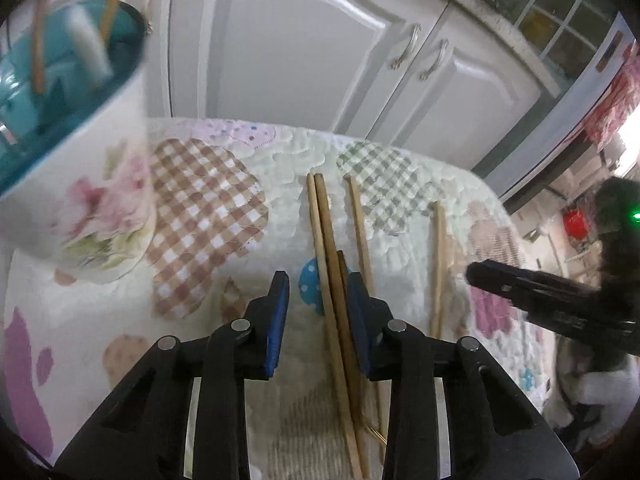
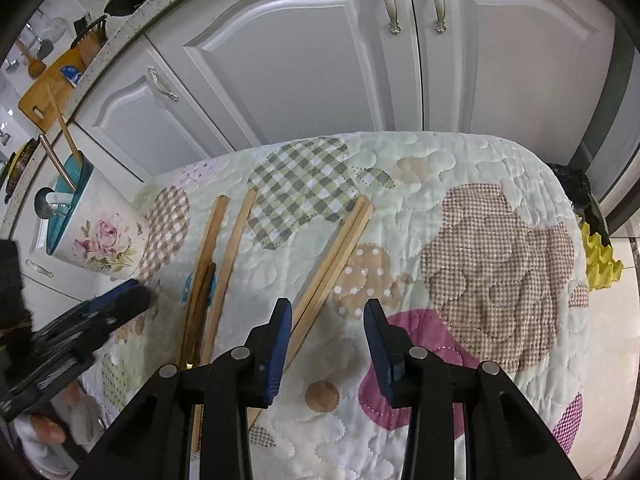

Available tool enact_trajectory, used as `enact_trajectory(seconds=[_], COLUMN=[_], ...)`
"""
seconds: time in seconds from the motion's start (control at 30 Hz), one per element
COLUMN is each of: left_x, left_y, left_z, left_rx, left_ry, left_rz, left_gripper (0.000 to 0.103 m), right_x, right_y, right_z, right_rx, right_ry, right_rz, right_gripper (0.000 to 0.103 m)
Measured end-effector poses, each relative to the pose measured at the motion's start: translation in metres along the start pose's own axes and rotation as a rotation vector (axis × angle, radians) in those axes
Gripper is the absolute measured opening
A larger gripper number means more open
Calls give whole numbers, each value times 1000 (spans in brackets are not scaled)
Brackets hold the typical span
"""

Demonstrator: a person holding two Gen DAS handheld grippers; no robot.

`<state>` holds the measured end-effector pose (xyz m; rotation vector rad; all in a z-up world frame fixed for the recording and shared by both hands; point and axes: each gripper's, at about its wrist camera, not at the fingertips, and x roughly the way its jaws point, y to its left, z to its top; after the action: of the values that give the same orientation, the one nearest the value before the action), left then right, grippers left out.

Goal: Organize utensils
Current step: 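Grasp a pair of chopsticks with the left tool while the right tool grasps one chopstick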

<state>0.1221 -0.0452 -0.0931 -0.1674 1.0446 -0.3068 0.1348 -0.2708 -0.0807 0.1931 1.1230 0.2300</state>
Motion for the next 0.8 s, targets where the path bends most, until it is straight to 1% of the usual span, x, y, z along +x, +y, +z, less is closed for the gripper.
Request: enact_trajectory(seconds=[0.2, 0.47, 0.63, 0.73, 0.8], left_x=[25, 27, 30, 33, 33], left_y=[-2, 1, 1, -3, -3], left_z=[3, 8, 10, 10, 10], left_rx=[29, 36, 29, 64, 66], left_ry=[63, 77, 79, 76, 76], left_rz=[12, 34, 28, 58, 64], left_gripper=[27, 27, 27, 27, 27], right_x=[-4, -3, -2, -1, 0], right_y=[-2, -3, -5, -6, -7], right_z=[0, 3, 7, 8, 7], right_rx=[8, 15, 23, 24, 23], right_ry=[-8, -5, -7, -1, 4], right_rz=[21, 40, 47, 40, 36], right_gripper=[37, 37, 37, 37, 37])
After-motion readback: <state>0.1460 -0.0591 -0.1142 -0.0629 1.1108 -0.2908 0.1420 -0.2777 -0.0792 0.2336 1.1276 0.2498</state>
